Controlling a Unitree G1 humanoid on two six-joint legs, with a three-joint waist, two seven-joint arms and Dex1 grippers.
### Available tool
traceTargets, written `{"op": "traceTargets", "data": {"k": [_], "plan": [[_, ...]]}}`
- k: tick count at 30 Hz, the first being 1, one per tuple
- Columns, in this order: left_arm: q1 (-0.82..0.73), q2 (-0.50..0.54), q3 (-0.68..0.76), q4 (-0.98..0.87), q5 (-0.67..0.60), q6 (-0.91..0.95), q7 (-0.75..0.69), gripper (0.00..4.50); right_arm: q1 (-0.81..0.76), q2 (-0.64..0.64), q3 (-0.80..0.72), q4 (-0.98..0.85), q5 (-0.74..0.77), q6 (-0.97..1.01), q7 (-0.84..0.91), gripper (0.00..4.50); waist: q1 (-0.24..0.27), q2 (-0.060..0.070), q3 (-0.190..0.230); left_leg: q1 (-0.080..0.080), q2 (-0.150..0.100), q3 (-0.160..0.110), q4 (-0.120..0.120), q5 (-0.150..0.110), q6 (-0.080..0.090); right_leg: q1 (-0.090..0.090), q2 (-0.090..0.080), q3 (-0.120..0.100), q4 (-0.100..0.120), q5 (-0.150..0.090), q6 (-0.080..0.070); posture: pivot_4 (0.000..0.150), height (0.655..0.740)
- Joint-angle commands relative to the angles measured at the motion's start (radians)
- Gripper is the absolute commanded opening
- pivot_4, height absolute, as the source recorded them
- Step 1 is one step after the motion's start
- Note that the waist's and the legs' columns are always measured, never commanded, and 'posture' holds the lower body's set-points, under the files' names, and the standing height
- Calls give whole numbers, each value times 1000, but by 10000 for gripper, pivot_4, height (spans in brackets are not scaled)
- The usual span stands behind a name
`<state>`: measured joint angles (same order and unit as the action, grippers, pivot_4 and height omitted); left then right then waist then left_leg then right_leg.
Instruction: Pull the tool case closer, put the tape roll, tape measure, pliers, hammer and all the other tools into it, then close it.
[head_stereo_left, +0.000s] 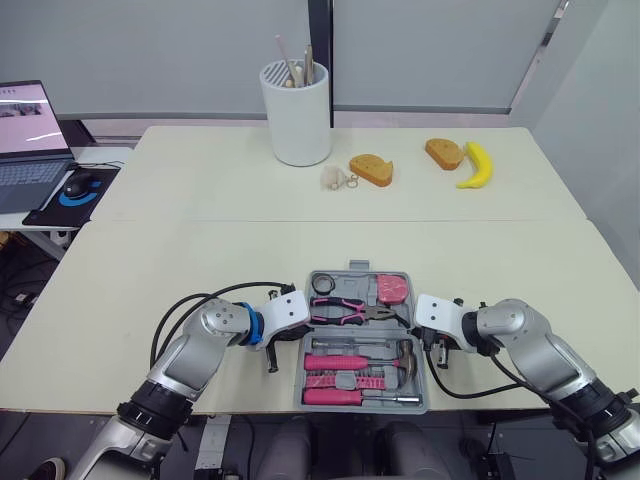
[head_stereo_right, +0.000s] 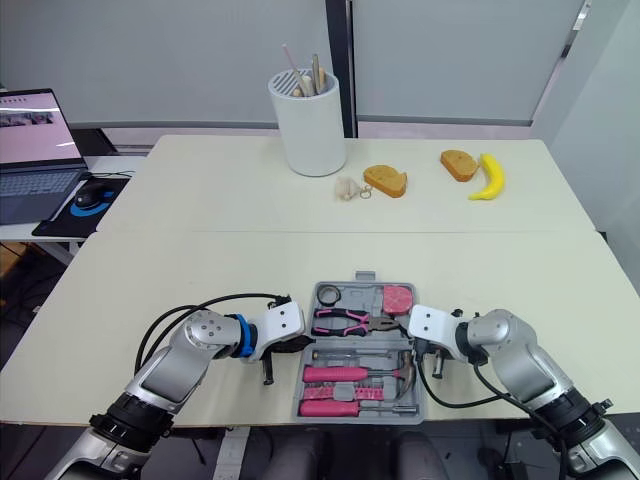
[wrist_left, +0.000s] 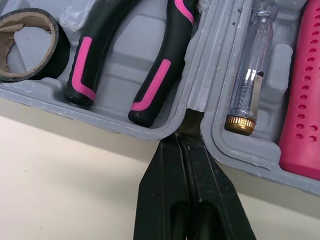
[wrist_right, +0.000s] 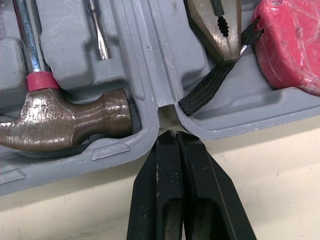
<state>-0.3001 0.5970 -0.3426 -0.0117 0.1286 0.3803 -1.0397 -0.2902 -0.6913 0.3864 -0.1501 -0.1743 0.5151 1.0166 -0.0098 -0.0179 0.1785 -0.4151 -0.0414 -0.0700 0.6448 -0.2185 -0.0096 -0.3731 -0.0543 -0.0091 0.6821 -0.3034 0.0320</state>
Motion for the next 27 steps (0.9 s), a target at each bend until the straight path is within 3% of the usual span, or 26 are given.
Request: {"op": "traceTargets", "data": {"k": [1, 7, 14, 21, 27], "plan": [[20, -2, -45, 0, -13, -18, -29, 0, 0, 14, -9, -43, 33, -39, 0, 122, 0, 0, 0, 0, 0, 0, 0, 0, 0, 0, 0, 0, 0, 0, 0, 1500, 7400], [15, 32, 5, 29, -24, -54, -14, 0, 0, -38, -49, -9, 22, -74, -9, 122, 0, 0, 0, 0, 0, 0, 0, 0, 0, 0, 0, 0, 0, 0, 0, 1500, 7400], [53, 153, 90, 45, -61, -134, -24, 0, 65, -136, -147, 15, 64, -116, -10, 122, 0, 0, 0, 0, 1, 0, 0, 0, 0, 0, 0, 1, 0, 0, 0, 1500, 7400], [129, 218, 248, -70, -239, -146, -88, 0, 73, -74, -401, -6, 311, 128, -35, 122, -5, 0, 0, 0, 1, -1, 0, 0, 0, 0, -1, 1, 0, 0, 0, 1500, 7400], [205, 203, 229, -332, -401, -30, -143, 0, -58, 122, -697, -10, 647, 600, -163, 12774, -7, 0, 0, -1, 1, 0, -1, 0, 0, 0, -1, 2, -1, 0, -1, 1500, 7400]]}}
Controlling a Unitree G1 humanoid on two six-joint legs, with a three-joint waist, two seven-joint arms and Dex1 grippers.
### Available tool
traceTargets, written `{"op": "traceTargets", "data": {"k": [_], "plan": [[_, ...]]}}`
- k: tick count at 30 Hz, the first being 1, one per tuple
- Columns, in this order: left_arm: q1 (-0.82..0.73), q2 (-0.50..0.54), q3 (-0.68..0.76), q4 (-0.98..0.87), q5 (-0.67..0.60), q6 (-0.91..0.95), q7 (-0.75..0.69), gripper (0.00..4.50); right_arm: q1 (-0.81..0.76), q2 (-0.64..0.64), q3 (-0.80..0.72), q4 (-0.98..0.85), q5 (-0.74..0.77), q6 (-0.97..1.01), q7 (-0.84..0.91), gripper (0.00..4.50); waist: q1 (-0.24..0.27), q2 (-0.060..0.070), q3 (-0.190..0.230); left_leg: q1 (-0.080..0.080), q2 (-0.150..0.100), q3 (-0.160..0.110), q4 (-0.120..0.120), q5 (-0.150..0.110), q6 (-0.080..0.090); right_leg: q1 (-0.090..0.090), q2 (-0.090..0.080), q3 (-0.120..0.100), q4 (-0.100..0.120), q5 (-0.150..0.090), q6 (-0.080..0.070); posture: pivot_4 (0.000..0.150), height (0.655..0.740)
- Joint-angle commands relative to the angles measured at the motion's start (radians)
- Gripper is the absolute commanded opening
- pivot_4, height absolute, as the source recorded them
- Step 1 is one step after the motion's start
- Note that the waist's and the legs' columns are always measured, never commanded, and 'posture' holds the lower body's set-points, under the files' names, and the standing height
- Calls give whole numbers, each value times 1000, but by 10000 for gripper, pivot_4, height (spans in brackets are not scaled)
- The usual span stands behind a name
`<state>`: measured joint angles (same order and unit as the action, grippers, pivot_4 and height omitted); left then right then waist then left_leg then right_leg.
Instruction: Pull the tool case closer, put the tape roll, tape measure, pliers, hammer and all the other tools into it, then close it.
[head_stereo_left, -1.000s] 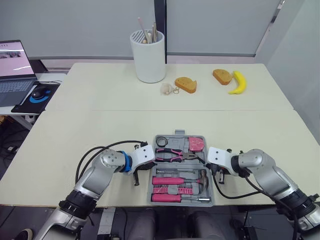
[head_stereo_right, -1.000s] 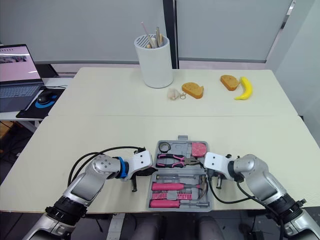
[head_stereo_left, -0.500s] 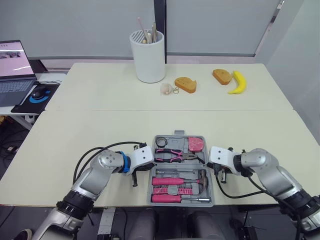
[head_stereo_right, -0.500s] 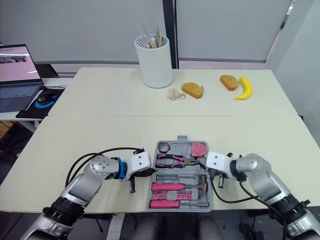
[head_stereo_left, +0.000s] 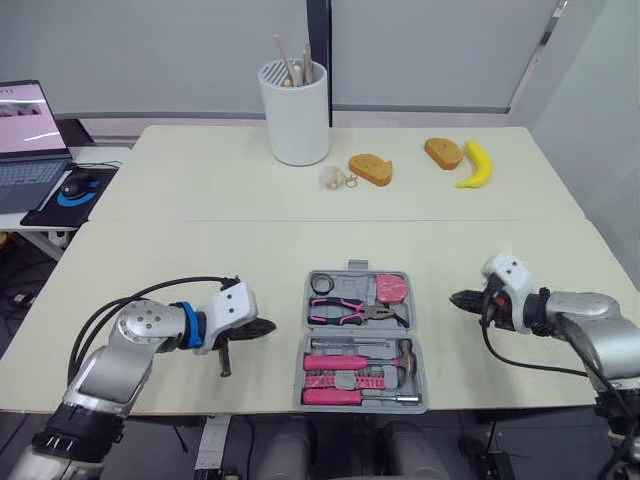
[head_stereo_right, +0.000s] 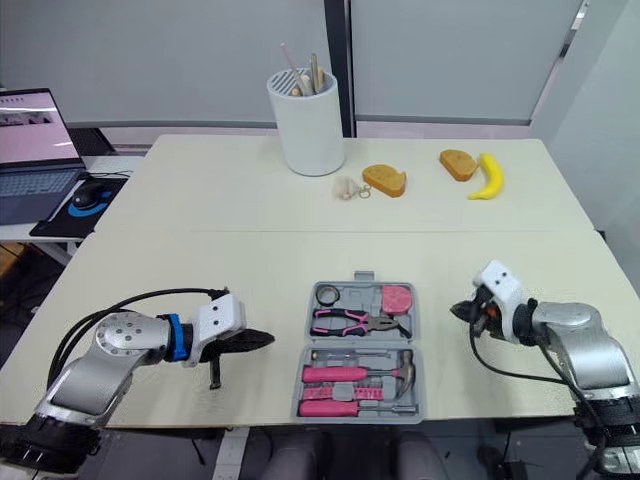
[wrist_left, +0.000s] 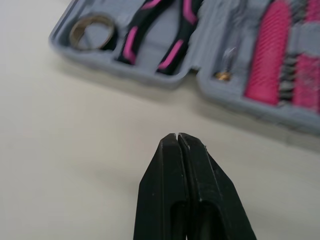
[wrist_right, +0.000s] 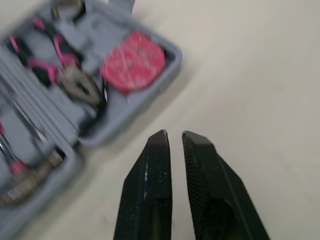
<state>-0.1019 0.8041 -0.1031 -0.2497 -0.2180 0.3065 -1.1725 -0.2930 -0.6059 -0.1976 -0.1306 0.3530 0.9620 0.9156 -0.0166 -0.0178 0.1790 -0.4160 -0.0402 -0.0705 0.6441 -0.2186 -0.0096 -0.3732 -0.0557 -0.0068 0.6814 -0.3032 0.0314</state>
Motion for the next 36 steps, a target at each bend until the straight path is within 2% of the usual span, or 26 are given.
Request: {"op": "traceTargets", "data": {"k": [1, 3, 6, 10, 12, 17, 21, 26, 36], "plan": [[9, -7, -19, -111, -61, 58, -6, 0, -72, 54, -137, -28, 146, 193, -84, 15154, 1, 0, 0, 0, 0, 0, 0, 0, 0, 0, 0, 0, 0, 0, 0, 1500, 7400], [10, -23, -78, -130, -42, 58, 2, 0, -97, 87, -157, 2, 170, 217, -127, 19797, 1, 0, 0, 0, 0, 0, -1, 0, 0, 0, 0, -1, 0, 0, 0, 1500, 7400], [8, -59, -224, -95, 64, -50, -2, 0, -95, 114, -123, 66, 168, 180, -149, 26963, 1, 1, -1, 0, -1, 0, -1, 0, 0, 1, 0, 0, -1, 0, 0, 1500, 7400], [-20, -140, -291, -14, 109, -104, 38, 0, -116, 149, -105, 126, 179, 157, -169, 37480, 0, 1, 0, 0, -1, 2, 0, 0, 0, 0, 0, 1, 1, 0, 0, 1500, 7400], [-33, -176, -319, 41, 141, -143, 55, 0, -127, 171, -97, 163, 188, 144, -175, 44369, 0, 2, -1, 1, -1, 1, 0, 0, 0, 0, 1, 0, 1, 0, 0, 1500, 7400], [-51, -229, -364, 140, 193, -189, 78, 0, -143, 192, -49, 229, 183, 107, -183, 44768, -9, 2, -1, 1, -1, 1, 0, 0, 0, 0, 1, 0, 1, 0, 0, 1500, 7400], [-50, -236, -390, 184, 231, -186, 88, 0, -175, 215, -44, 264, 219, 127, -190, 44768, -10, 3, -2, 1, -1, 1, 0, 0, 0, 0, 1, 0, 1, 0, 0, 1500, 7400], [-58, -236, -410, 255, 269, -206, 102, 0, -196, 238, 7, 381, 177, 55, -189, 44768, -8, 7, -6, 1, -1, 1, 0, 0, 0, 1, 1, 0, 1, 0, 0, 1500, 7400], [-45, -214, -419, 251, 285, -204, 105, 0, -274, 286, 93, 636, 120, -80, -135, 44768, -12, 12, -14, 7, -1, 3, -2, 0, 1, 5, 1, 0, 1, 0, 1, 1500, 7400]]}}
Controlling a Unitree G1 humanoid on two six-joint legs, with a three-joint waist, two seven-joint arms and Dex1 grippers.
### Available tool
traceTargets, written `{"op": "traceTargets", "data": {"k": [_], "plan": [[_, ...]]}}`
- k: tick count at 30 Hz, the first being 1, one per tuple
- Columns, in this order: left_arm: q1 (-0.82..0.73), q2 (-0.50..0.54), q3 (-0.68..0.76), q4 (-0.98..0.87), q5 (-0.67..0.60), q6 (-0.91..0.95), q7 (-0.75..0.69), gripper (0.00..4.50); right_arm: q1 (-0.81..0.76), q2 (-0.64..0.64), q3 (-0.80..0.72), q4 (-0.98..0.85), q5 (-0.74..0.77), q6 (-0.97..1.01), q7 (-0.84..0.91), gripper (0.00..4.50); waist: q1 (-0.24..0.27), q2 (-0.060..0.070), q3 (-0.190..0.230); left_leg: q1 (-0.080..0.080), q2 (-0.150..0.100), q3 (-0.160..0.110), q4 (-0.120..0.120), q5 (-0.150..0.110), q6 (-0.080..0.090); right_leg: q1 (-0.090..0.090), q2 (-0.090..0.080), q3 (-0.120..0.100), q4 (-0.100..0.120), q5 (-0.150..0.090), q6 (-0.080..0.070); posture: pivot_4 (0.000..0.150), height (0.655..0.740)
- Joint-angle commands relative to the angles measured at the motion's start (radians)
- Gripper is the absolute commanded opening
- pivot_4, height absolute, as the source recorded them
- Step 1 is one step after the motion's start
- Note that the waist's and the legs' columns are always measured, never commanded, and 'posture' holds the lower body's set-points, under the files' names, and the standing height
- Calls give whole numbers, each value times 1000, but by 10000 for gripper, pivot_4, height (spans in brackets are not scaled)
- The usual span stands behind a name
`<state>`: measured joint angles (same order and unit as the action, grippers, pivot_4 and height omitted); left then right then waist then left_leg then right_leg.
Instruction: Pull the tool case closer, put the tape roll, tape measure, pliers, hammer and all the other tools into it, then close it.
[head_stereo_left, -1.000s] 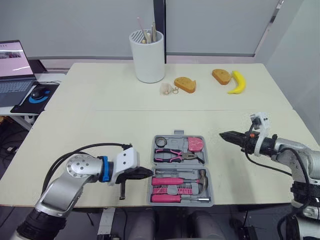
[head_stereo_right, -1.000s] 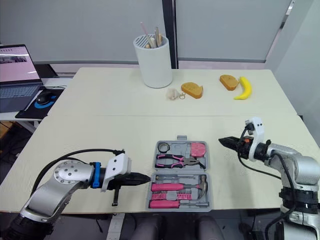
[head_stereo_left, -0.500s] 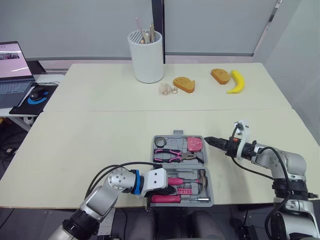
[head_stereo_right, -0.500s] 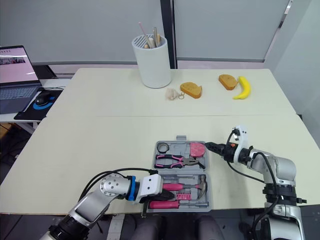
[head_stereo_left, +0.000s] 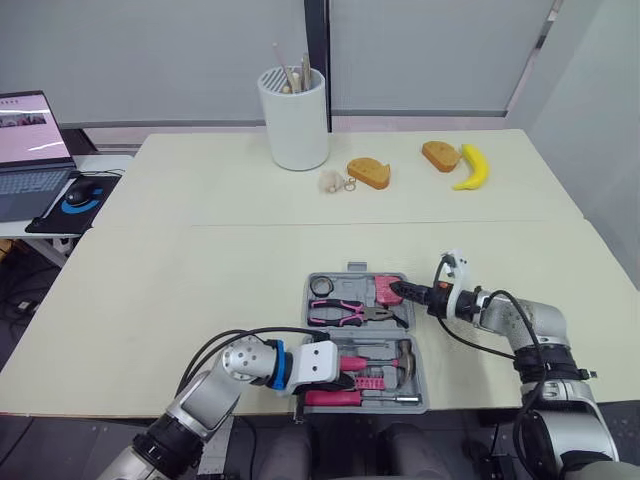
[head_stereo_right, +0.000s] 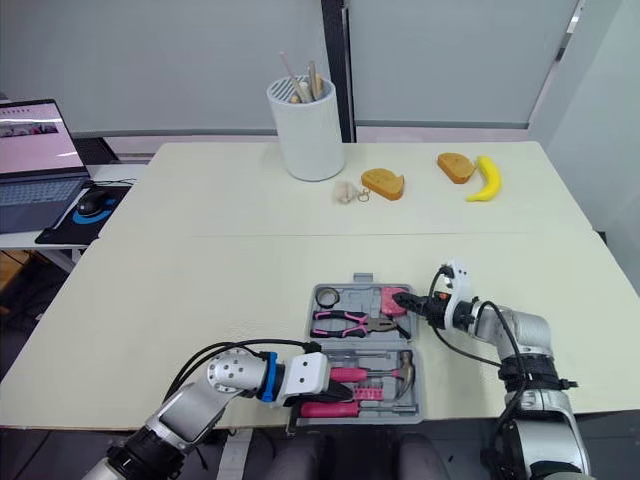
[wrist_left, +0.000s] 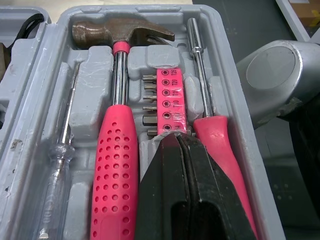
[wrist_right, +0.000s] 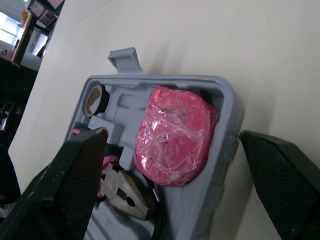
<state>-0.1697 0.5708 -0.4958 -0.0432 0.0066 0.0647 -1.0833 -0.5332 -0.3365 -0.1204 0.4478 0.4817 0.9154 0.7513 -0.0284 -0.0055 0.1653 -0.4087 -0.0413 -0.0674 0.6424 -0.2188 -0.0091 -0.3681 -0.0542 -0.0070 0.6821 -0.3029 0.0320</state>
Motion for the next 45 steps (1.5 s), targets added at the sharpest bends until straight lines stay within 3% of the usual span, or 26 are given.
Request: {"op": "traceTargets", "data": {"k": [1, 4, 8, 14, 34, 41, 45], "plan": [[22, 19, -27, 43, 63, 41, 17, 0, -41, 19, 24, 80, -19, -49, 32, 44768, 0, 0, -1, 0, 0, 0, 0, 0, 0, 0, 0, 0, 0, 0, 0, 1500, 7400], [22, 16, -28, 30, 63, 57, 20, 0, -64, 37, 32, 141, -37, -83, 34, 44768, -1, -1, -4, 2, 0, 1, -1, 0, 0, 2, 0, 0, 0, 0, 0, 1500, 7400], [15, 23, -36, 24, 78, 77, 16, 0, -123, 88, -82, 208, 53, -57, 42, 44768, -2, -2, -4, 13, 1, 1, -5, 0, 0, 12, 0, 1, -3, 0, 0, 1500, 7400], [6, 32, -32, 28, 80, 77, 16, 0, -143, 73, -154, 158, 130, -1, 87, 44768, -1, -1, -3, 12, 1, 2, -7, 0, 0, 10, 0, 4, -2, -1, -1, 1500, 7400], [-22, 41, -12, 19, 70, 52, 12, 0, 8, -12, -163, -248, 287, 235, 78, 44768, 0, -1, -3, 11, 1, 2, -8, 0, 0, 8, 0, 7, -3, -1, 0, 1500, 7400], [-4, 88, 33, -104, 15, 102, -10, 0, 43, -13, -163, -358, 354, 297, 49, 44768, -3, -2, -3, 9, 1, 4, -11, 0, 0, 3, 0, 9, -2, -1, 0, 1500, 7400], [53, 193, 122, -274, -78, 147, -63, 0, 69, -42, -175, -434, 404, 351, 40, 44768, -4, -3, -2, 7, 2, 8, -13, 0, 0, -3, 1, 13, -1, -1, -1, 1500, 7400]]}}
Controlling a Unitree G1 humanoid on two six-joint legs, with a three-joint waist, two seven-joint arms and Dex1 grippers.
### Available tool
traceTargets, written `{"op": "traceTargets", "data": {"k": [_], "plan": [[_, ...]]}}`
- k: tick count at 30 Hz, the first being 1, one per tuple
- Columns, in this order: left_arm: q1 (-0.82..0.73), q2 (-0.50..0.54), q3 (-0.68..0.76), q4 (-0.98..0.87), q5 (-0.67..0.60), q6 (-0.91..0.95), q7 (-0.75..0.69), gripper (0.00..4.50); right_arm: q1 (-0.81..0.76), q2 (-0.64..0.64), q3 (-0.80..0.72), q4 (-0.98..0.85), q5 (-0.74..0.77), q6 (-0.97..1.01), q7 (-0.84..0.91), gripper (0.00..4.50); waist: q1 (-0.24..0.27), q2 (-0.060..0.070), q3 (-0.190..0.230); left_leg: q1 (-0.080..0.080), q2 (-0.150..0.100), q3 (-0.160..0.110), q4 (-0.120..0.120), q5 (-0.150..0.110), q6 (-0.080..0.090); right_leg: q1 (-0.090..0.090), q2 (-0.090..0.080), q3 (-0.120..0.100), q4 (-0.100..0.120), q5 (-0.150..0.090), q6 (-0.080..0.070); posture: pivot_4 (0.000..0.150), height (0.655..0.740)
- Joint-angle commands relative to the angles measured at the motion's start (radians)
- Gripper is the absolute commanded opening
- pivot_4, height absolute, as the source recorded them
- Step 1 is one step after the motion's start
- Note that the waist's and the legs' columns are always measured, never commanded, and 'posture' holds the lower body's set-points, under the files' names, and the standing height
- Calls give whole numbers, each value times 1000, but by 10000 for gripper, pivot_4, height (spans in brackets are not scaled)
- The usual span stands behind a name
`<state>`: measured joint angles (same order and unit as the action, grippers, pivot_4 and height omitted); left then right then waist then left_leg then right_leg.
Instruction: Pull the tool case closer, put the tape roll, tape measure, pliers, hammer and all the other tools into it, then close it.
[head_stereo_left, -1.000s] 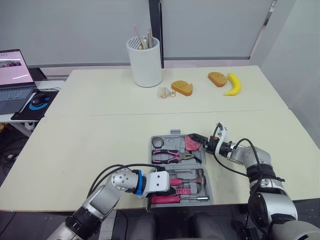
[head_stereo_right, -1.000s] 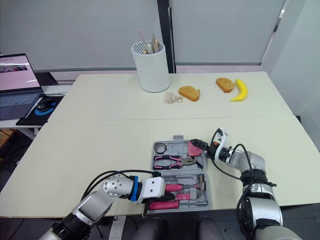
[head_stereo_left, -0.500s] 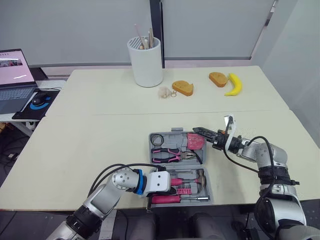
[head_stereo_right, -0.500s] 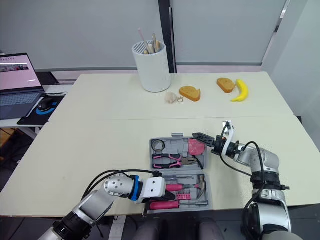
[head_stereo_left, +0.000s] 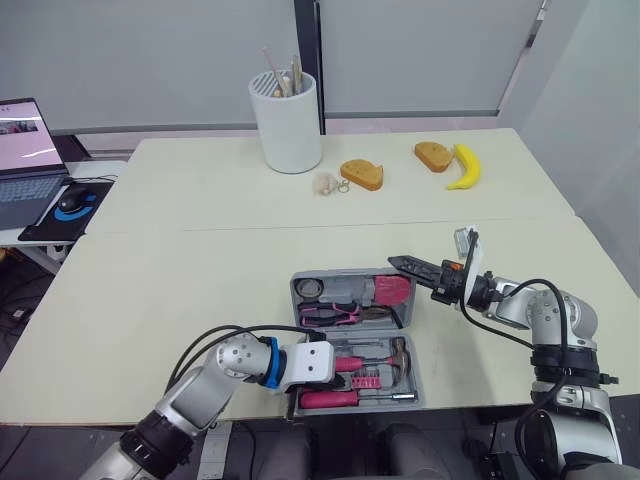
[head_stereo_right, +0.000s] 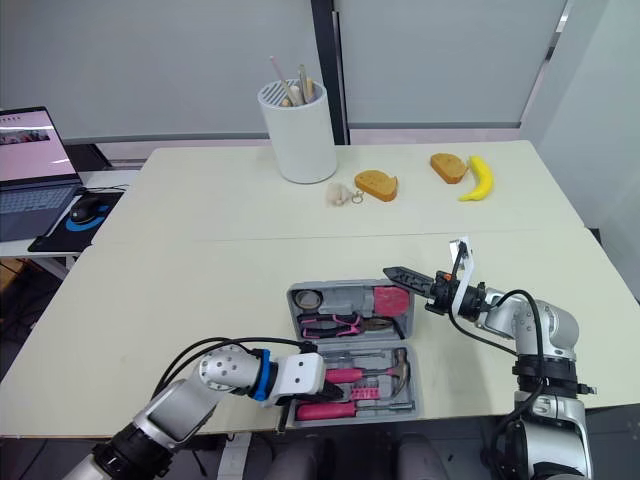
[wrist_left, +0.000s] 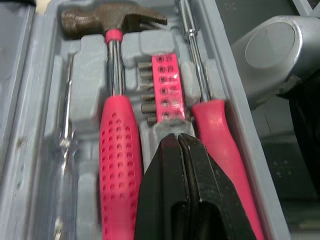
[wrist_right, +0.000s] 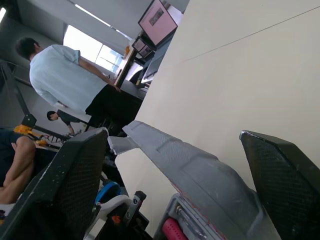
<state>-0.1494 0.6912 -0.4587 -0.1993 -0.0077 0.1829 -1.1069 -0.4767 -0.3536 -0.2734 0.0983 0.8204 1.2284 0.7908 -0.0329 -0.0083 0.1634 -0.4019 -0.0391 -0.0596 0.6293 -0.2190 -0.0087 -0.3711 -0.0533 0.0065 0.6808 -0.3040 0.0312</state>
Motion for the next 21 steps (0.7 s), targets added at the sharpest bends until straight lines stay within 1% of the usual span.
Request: {"op": "traceTargets", "data": {"k": [1, 4, 6, 8, 10, 13, 15, 16, 18, 19, 20, 21], "plan": [[54, 108, 114, -163, -94, 46, -55, 0, 22, -32, -24, -105, 81, 52, -2, 44768, 1, 0, 1, -1, 0, 0, -1, 0, 0, -1, 0, 0, -1, 0, 0, 1500, 7400], [123, 231, 222, -285, -193, 137, -109, 0, 56, -54, -37, -180, 136, 100, -18, 44768, 2, -2, 2, -2, 0, 2, -1, 0, 0, -2, -1, 1, -1, -1, -1, 1500, 7400], [154, 312, 279, -328, -212, 169, -133, 0, 76, -68, -51, -227, 172, 131, -31, 44768, 3, -2, 3, -3, 0, 2, -1, 0, 0, -3, -1, 2, -2, -1, -1, 1500, 7400], [197, 380, 356, -303, -225, 185, -144, 0, 110, -88, -80, -299, 244, 192, -54, 44768, 4, -2, 3, -3, 0, 2, -1, 0, 0, -3, -1, 2, -2, -1, -1, 1500, 7400], [234, 412, 411, -244, -226, 178, -142, 0, 153, -115, -111, -369, 323, 258, -73, 44768, 5, -2, 3, -3, 0, 2, -1, 0, 0, -3, -1, 1, -2, -1, -1, 1500, 7400], [244, 408, 422, -114, -171, 113, -100, 0, 246, -167, -150, -475, 487, 331, -104, 44768, 8, -3, 4, -3, 0, 2, -2, 0, 0, -2, -1, 1, -2, -1, 0, 1500, 7400], [228, 389, 421, -58, -154, 92, -76, 0, 297, -205, -160, -523, 584, 335, -136, 44768, 9, -4, 5, -3, 0, 2, -1, 0, 0, -3, -1, 1, -2, -2, 0, 1500, 7400], [192, 356, 418, -4, -126, 56, -27, 0, 325, -236, -174, -548, 633, 318, -154, 44768, 9, -5, 6, -3, 0, 2, -1, 0, 0, -3, -1, 1, -3, -2, 0, 1500, 7400], [125, 294, 414, 98, -78, -6, 61, 0, 359, -281, -196, -587, 680, 268, -201, 44768, 18, -4, 7, -4, 0, 2, -1, 0, 0, -3, -2, 1, -3, -3, 2, 1500, 7400], [96, 265, 421, 142, -64, -29, 99, 0, 363, -303, -201, -621, 624, 222, -212, 44768, 22, -7, 8, -4, 0, 2, -1, 0, 0, -3, -2, 1, -3, -4, 4, 1500, 7400], [75, 239, 433, 172, -64, -43, 125, 0, 371, -336, -179, -665, 508, 142, -206, 44768, 26, -9, 9, -4, 1, 2, -1, 0, 0, -3, -2, 1, -3, -4, 4, 1500, 7400], [62, 211, 452, 194, -78, -47, 148, 0, 389, -387, -125, -694, 329, 4, -195, 44768, 26, -9, 9, -4, 1, 2, 0, 0, 0, -3, -2, 0, -3, -4, 5, 1500, 7400]]}}
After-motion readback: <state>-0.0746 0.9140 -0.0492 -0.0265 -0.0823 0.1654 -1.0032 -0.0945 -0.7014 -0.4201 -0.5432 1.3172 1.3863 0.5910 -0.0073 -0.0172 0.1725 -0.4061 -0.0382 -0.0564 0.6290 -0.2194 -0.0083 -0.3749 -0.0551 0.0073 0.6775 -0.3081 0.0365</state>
